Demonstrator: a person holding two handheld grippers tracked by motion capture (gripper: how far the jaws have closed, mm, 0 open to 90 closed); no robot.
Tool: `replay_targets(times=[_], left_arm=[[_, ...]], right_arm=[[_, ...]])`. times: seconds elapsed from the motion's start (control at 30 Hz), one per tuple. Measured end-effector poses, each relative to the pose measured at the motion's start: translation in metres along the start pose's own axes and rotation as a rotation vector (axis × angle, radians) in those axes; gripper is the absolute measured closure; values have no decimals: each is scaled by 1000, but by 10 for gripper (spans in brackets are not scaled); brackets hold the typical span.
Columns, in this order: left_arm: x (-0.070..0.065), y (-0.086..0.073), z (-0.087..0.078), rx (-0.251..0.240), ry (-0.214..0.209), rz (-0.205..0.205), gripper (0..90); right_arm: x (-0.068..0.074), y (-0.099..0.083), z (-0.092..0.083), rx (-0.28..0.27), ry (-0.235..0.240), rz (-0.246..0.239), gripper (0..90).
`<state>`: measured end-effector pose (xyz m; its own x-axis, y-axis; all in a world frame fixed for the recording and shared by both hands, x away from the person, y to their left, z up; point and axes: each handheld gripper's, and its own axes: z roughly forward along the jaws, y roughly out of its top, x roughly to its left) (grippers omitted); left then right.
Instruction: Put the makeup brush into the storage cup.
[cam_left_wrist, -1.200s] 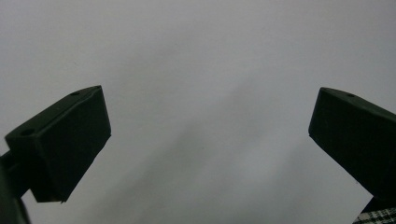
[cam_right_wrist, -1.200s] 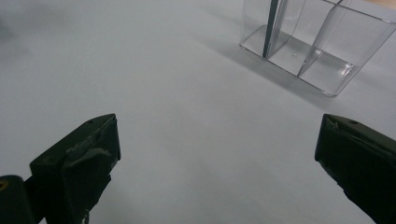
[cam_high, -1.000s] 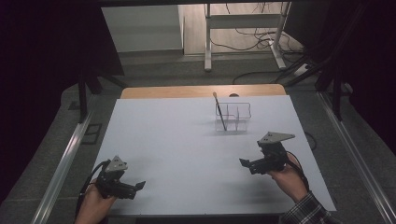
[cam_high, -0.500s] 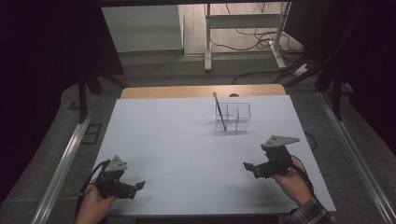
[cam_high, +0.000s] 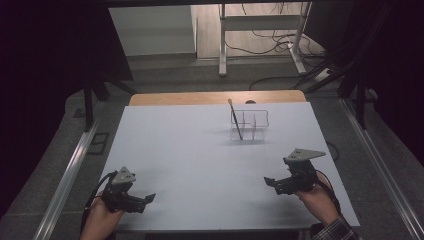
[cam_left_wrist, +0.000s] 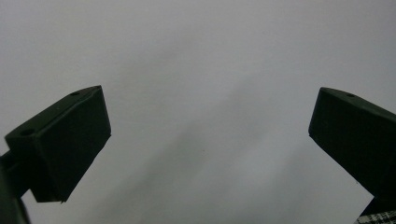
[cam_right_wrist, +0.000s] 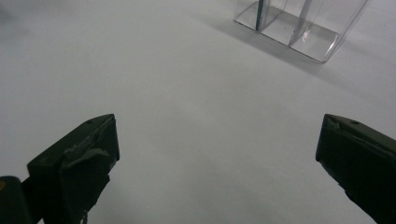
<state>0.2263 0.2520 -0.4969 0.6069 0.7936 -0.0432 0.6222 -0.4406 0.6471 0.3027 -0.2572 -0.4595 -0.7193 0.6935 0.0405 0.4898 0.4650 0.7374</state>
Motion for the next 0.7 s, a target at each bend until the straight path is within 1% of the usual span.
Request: replay_targets(times=[0.43, 0.7], left_arm=[[0, 0, -1, -13, 4, -3, 0], [0, 0, -1, -7, 4, 2, 0]], right_arm=[[-2, -11, -9, 7, -16, 7, 0], [-3, -17, -14, 10, -27, 19, 0]])
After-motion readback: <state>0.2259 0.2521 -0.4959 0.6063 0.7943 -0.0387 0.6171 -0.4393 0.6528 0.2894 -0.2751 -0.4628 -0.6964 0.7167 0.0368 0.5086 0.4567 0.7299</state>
